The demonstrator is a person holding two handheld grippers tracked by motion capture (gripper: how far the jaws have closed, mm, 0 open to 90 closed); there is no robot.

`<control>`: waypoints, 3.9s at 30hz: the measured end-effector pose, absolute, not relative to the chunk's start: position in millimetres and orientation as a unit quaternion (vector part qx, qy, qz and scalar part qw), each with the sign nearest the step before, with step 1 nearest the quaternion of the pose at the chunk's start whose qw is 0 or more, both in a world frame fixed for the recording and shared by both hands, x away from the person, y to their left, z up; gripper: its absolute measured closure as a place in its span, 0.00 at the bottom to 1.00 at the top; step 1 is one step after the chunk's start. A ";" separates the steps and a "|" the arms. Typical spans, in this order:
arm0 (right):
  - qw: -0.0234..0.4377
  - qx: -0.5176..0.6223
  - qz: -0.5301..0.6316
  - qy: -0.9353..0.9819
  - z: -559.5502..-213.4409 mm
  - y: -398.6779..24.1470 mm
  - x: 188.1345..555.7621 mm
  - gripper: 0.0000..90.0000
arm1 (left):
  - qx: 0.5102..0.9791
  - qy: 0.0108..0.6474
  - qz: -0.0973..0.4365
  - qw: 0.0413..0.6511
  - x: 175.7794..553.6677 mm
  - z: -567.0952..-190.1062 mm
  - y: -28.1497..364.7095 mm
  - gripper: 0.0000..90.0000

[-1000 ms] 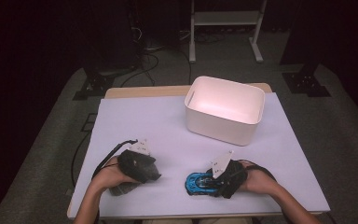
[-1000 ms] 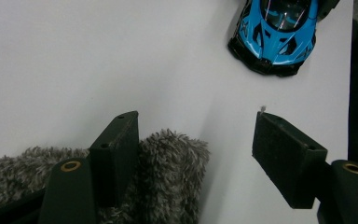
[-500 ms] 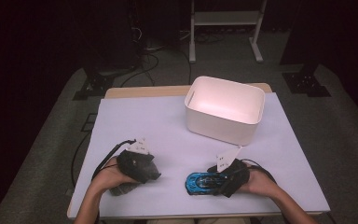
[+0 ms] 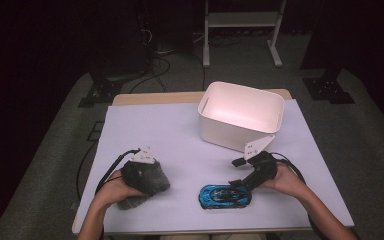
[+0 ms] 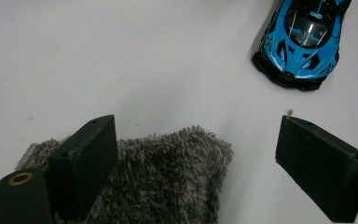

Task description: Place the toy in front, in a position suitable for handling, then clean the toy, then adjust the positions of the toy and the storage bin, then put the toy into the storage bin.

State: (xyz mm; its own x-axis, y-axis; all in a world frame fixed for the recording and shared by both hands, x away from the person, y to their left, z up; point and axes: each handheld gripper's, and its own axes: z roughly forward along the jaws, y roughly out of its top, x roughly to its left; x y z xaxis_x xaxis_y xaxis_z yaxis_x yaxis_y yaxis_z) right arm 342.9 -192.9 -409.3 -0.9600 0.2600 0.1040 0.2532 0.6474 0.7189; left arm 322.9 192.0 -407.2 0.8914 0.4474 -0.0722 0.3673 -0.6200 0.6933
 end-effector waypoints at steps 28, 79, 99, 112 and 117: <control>0.004 0.109 0.388 0.915 -366.8 -167.0 370.7 0.23 | 0.895 0.221 0.069 0.382 320.6 -394.6 197.3 0.10; 0.047 0.126 0.326 0.936 -302.0 -158.0 451.9 0.40 | 0.894 0.226 0.072 0.379 314.6 -393.4 209.0 0.10; 0.039 0.111 0.269 0.956 -316.0 -150.2 465.8 0.91 | 0.891 0.231 0.066 0.385 314.4 -394.2 210.0 0.11; 0.020 0.079 0.284 0.955 -315.5 -145.4 454.0 0.94 | 0.893 0.228 0.064 0.383 316.0 -396.4 210.3 0.10; 0.005 0.057 0.292 0.955 -316.3 -139.0 442.6 0.94 | 0.893 0.227 0.064 0.382 315.9 -395.6 209.6 0.10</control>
